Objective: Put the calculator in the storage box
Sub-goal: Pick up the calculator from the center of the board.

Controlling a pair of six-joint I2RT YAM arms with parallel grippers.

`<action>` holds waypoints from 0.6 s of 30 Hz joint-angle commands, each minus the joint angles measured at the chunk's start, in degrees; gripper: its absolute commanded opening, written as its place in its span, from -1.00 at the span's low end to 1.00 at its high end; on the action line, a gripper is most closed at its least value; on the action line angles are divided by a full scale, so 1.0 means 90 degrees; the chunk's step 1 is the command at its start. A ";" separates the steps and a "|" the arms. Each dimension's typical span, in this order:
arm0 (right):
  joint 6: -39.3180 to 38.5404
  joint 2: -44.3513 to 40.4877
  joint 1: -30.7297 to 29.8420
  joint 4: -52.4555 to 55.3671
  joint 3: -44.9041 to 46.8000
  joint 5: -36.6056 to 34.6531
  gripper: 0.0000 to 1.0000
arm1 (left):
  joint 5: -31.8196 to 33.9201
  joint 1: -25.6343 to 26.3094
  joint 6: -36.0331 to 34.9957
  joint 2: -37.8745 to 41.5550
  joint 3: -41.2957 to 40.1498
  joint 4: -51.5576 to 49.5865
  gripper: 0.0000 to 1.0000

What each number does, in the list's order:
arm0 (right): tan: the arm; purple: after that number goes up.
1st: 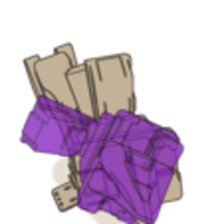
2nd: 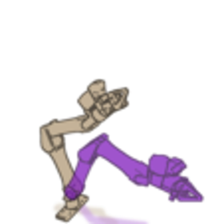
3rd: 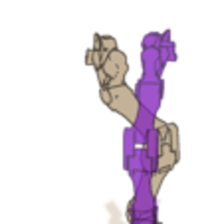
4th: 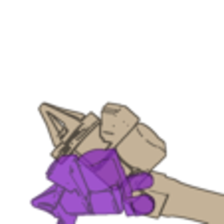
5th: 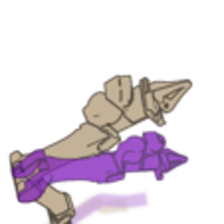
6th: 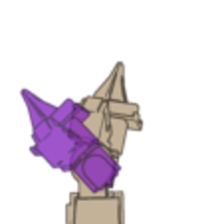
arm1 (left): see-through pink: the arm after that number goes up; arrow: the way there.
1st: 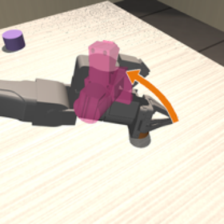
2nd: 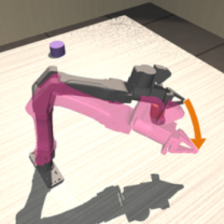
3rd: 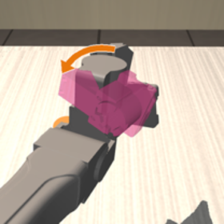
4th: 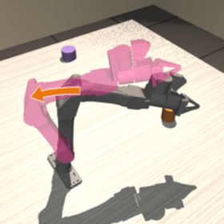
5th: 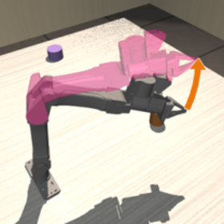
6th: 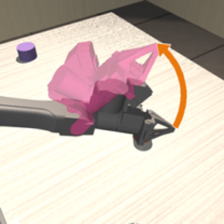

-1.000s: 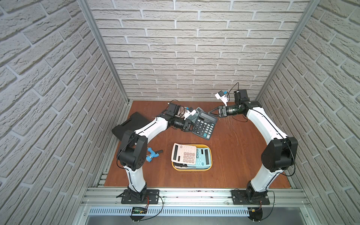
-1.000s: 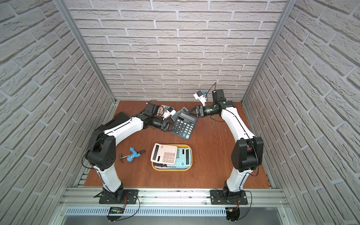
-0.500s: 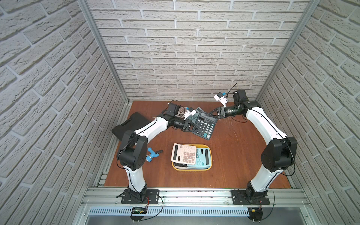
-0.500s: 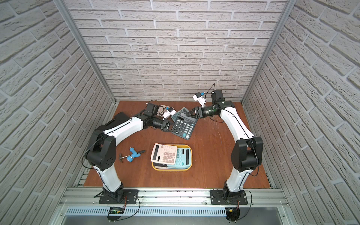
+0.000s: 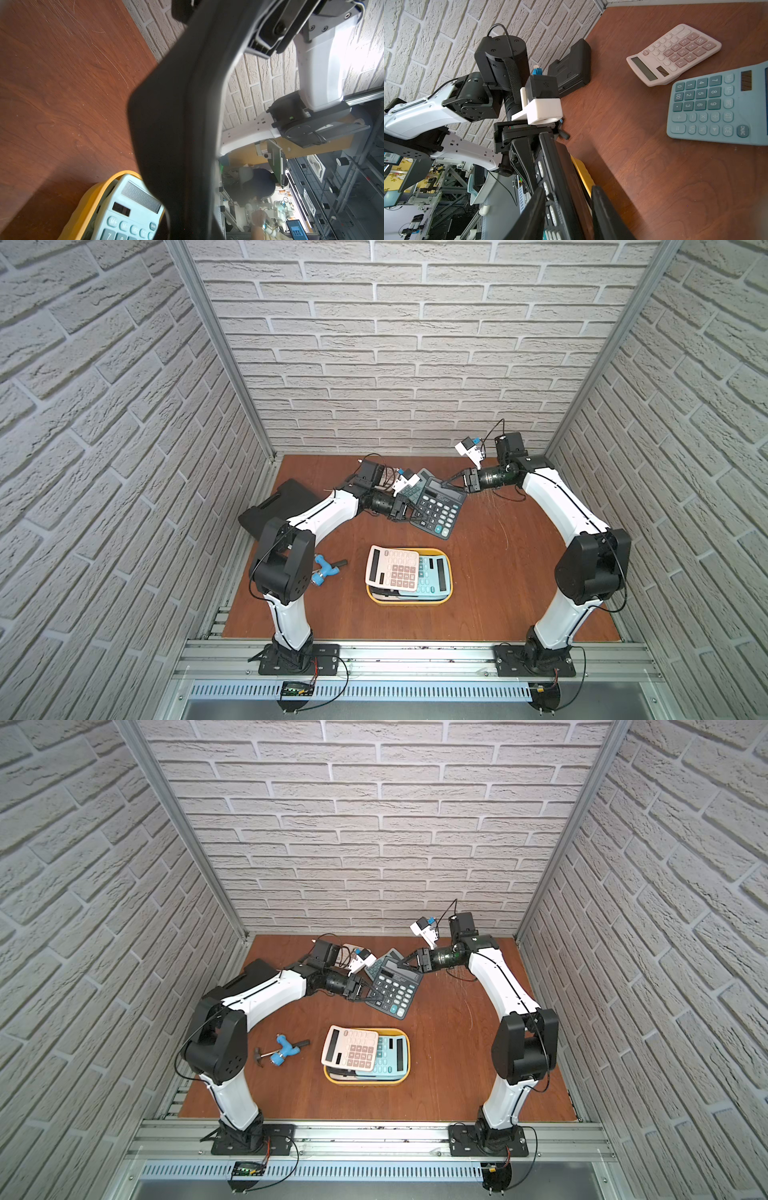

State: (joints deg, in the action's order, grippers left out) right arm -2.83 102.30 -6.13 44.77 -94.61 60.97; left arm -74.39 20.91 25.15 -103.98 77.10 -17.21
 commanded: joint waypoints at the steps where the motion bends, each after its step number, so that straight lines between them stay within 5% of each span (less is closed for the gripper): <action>1: -0.0105 -0.0004 -0.0113 0.0005 -0.0122 0.0324 -0.28 | -0.0132 0.0031 -0.0079 0.0119 -0.0005 0.0349 -1.00; 8: -0.0148 -0.0040 -0.0133 0.0041 -0.0069 0.0394 -0.69 | -0.0225 -0.0098 0.0330 0.0118 -0.0102 0.0868 -0.90; 12: -0.0016 -0.0141 -0.0137 -0.0034 0.0018 0.0263 -0.94 | -0.0208 -0.0225 0.0681 0.0157 -0.0213 0.1275 -0.28; 18: 0.0715 -0.0548 -0.0124 -0.0659 0.0541 -0.0262 -0.94 | 0.0368 -0.0588 0.1012 0.0340 -0.0399 0.1458 0.52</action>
State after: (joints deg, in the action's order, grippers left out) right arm -0.91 101.51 -6.90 42.44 -91.85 60.18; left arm -74.26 17.69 32.38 -103.48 74.91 -8.47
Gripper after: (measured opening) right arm 0.143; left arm 0.745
